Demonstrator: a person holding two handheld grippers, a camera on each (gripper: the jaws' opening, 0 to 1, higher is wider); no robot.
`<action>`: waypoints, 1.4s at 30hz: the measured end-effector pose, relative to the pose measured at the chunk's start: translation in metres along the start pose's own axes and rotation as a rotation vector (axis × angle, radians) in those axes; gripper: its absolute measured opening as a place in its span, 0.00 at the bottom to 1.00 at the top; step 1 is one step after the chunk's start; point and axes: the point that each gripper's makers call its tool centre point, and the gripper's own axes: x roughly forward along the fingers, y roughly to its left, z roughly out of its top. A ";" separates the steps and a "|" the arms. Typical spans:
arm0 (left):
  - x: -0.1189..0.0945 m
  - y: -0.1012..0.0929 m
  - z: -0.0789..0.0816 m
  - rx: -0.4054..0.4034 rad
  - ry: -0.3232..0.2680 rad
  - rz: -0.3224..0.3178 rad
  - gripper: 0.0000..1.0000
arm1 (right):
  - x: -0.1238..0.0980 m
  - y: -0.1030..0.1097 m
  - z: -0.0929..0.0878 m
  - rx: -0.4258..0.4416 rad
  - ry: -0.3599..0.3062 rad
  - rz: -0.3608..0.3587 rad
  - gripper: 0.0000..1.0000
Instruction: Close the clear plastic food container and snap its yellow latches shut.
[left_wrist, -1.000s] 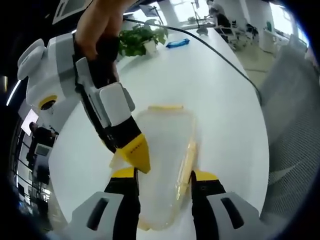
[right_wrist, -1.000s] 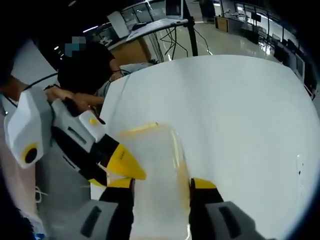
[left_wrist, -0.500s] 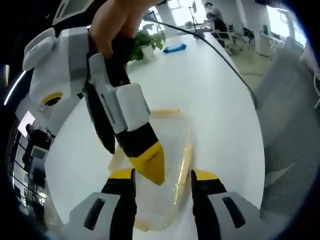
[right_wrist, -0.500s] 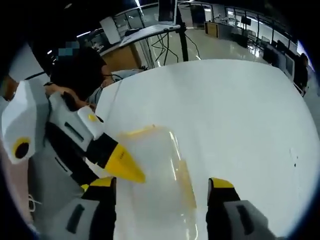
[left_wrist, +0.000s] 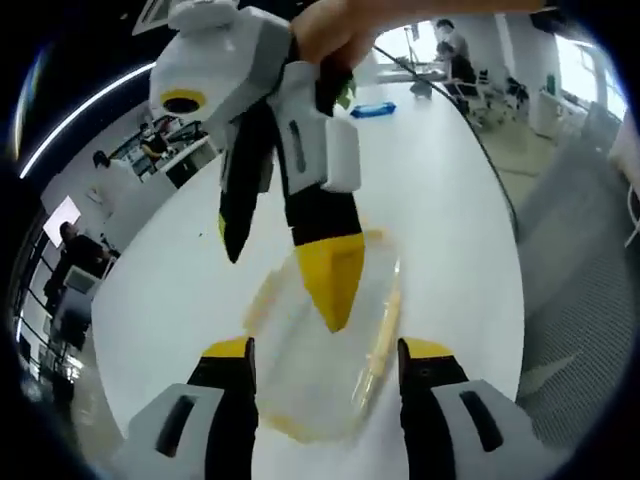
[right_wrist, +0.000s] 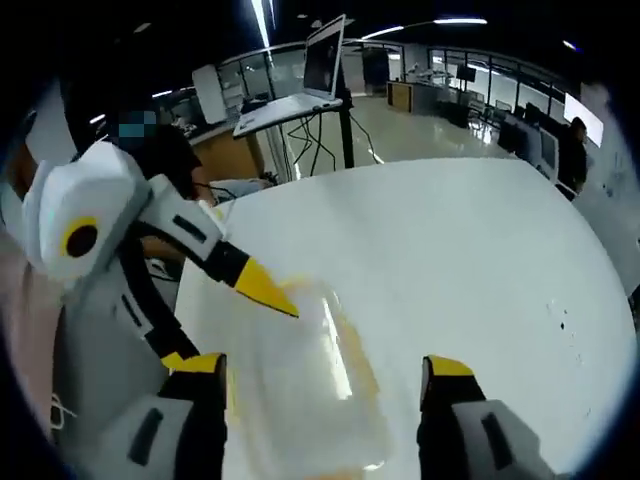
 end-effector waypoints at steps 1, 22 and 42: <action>-0.001 0.001 0.000 -0.019 -0.006 -0.001 0.60 | -0.001 0.002 -0.002 -0.003 -0.004 -0.001 0.80; 0.007 0.017 -0.027 -0.250 0.014 -0.010 0.74 | 0.001 0.013 -0.045 0.047 -0.055 -0.114 0.89; 0.033 0.036 -0.013 -0.222 0.006 -0.013 0.74 | -0.005 -0.026 -0.058 0.019 -0.017 -0.173 0.80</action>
